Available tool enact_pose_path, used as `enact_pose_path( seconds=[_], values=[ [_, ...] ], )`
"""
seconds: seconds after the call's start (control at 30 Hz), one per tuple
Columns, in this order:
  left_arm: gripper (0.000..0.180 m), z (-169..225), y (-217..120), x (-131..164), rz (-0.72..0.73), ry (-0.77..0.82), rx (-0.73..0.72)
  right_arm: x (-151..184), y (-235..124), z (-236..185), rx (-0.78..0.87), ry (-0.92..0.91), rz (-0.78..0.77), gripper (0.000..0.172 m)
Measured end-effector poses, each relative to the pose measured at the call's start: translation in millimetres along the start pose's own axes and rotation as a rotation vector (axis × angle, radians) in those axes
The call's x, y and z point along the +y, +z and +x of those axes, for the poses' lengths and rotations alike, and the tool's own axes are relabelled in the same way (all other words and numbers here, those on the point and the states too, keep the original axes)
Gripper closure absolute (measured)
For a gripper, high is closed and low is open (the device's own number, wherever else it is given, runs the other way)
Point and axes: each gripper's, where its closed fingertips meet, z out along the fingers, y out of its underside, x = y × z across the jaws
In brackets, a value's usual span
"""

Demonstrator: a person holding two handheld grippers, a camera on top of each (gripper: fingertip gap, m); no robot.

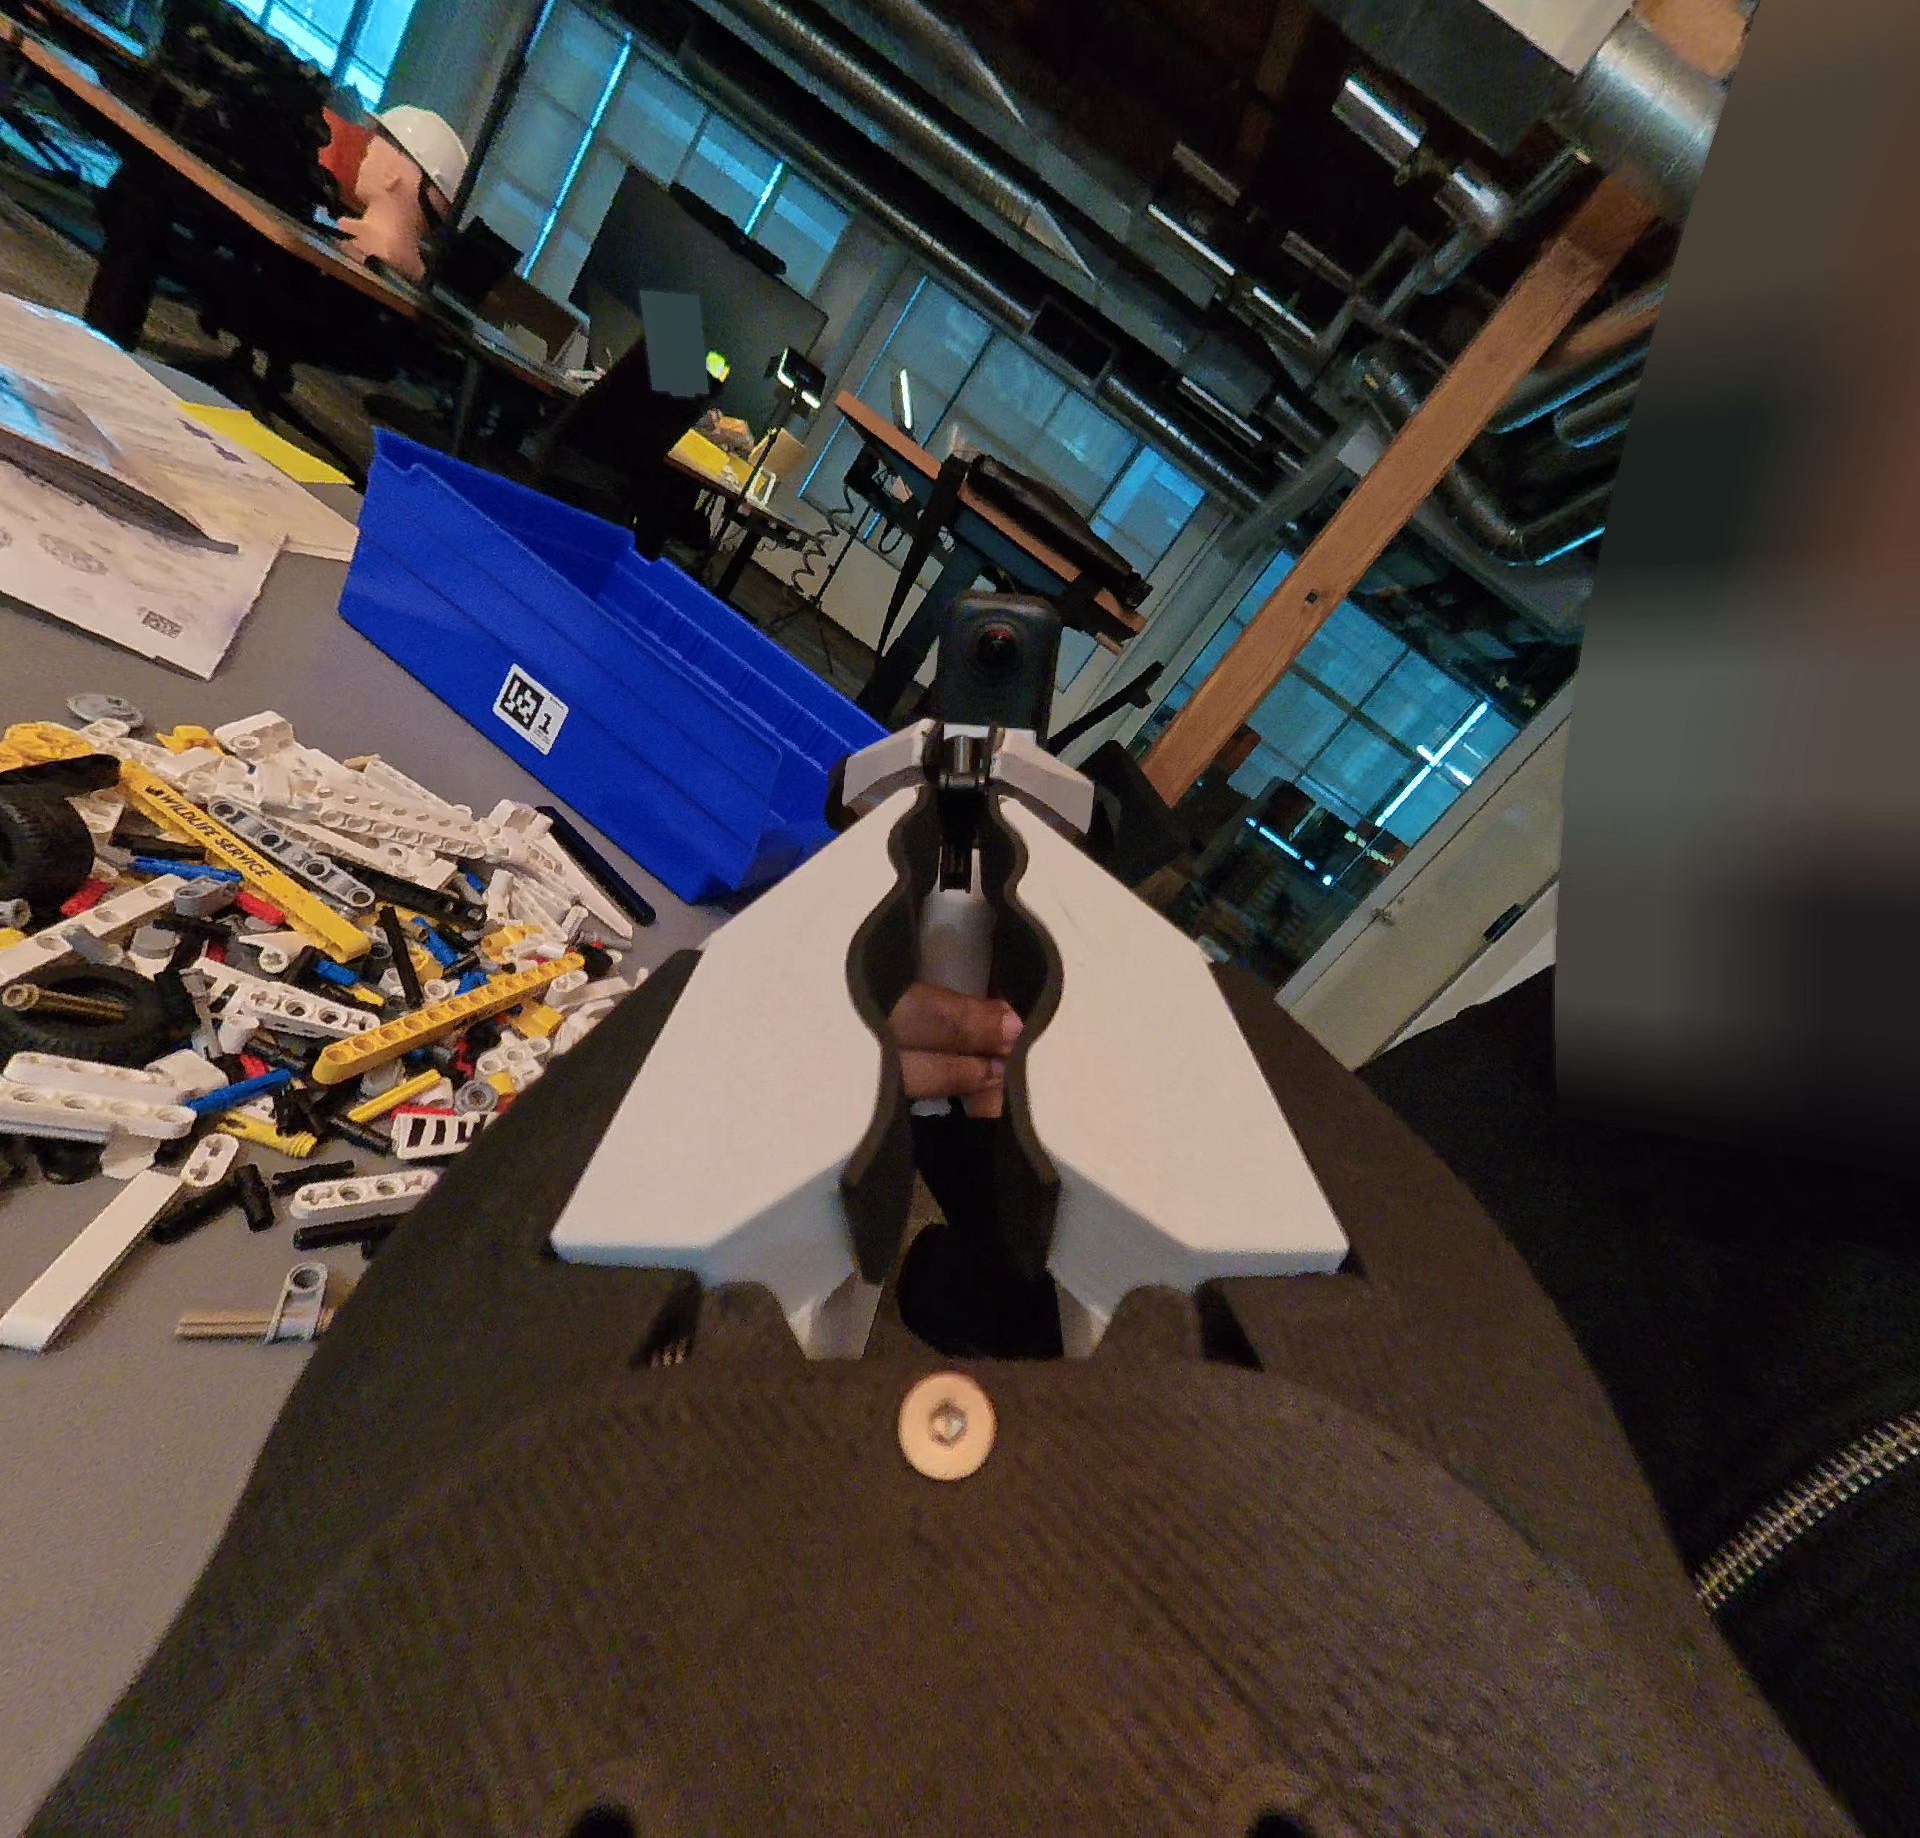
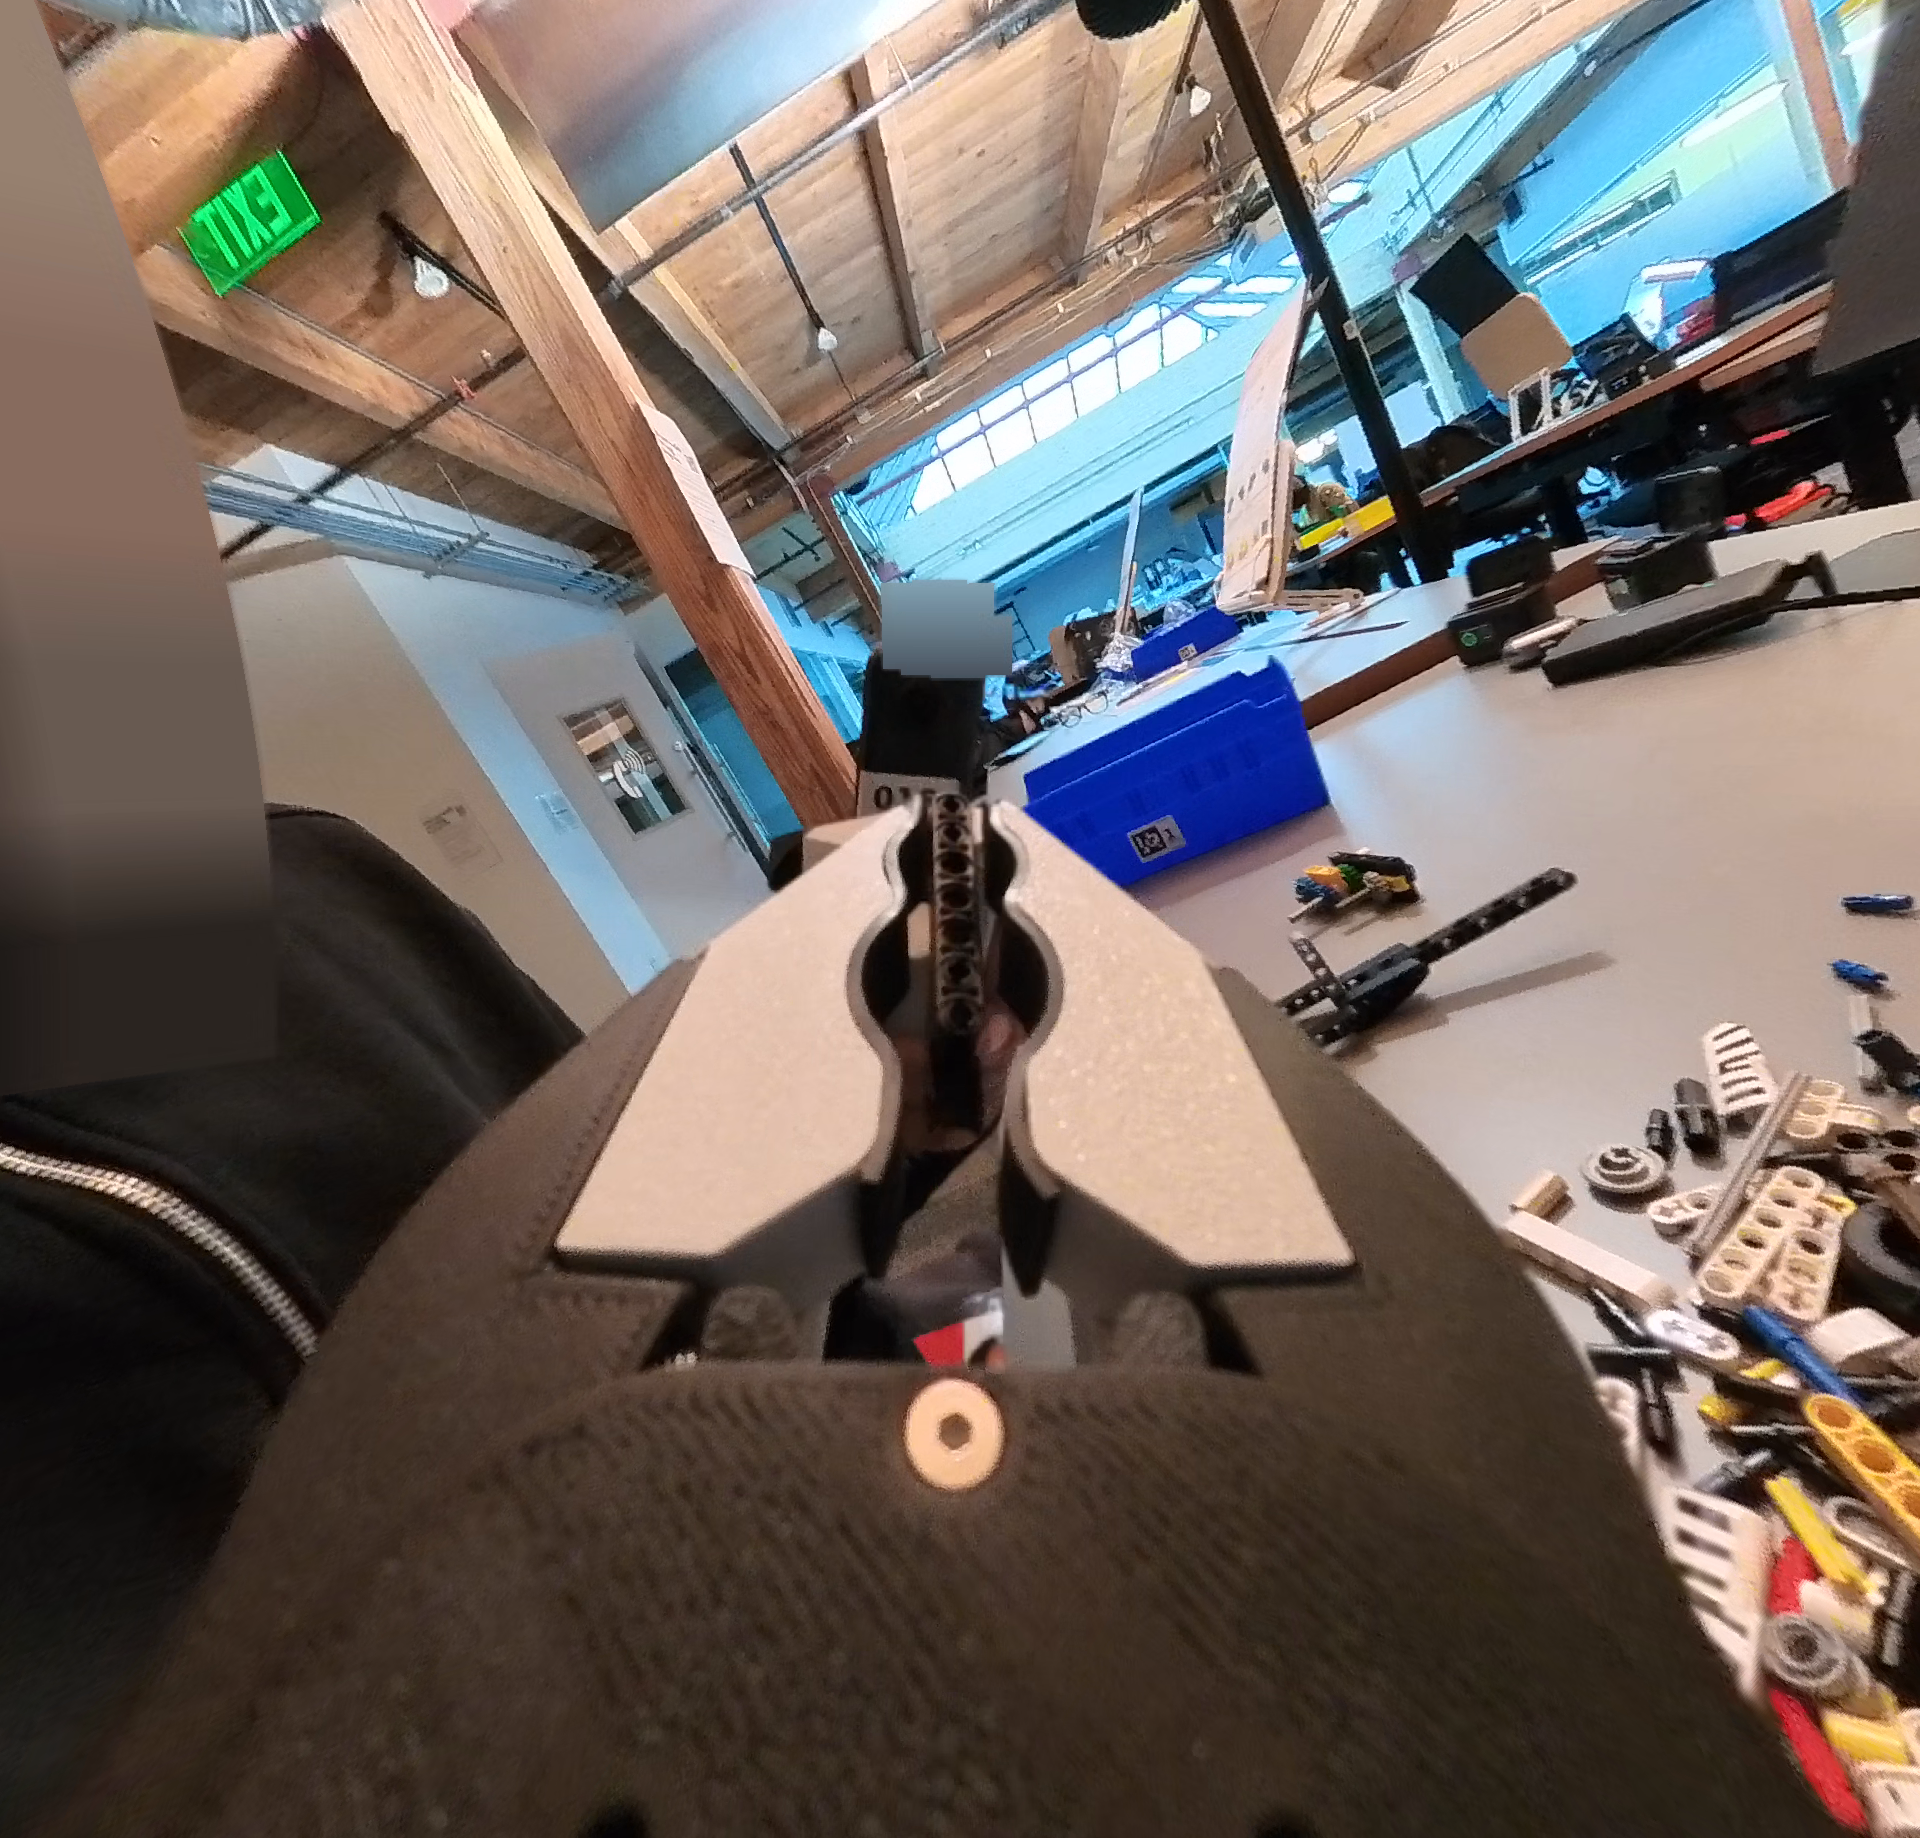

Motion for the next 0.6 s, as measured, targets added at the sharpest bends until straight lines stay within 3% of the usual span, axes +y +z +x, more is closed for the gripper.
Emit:
enact_pose_path(
  seconds=[0.17,0.4,0.43,0.5,0.57,0.6],
  values=[
    [0.175,0.8,2.3,-1.3,0.017,-0.021,-0.005,-1.5,4.0,-2.0,-0.010,0.017,0.004,0.168],
    [0.173,1.0,3.9,-7.7,0.096,-0.023,-0.038,-14.8,6.5,1.3,0.005,0.114,0.157,0.169],
    [0.173,-0.9,3.7,-6.3,0.087,-0.004,-0.057,-27.6,-2.0,6.8,0.016,0.152,0.264,0.168],
    [0.174,-9.4,-6.9,4.3,0.053,0.032,-0.110,-77.6,-66.8,29.3,0.068,0.196,0.537,0.169],
    [0.175,-18.7,-18.8,6.9,0.096,-0.054,-0.122,-78.9,-94.3,43.4,0.288,0.001,0.447,0.168],
    [0.175,-20.7,-19.3,5.7,0.114,-0.111,-0.099,-78.2,-91.7,39.1,0.316,-0.044,0.429,0.168]
  ],
)
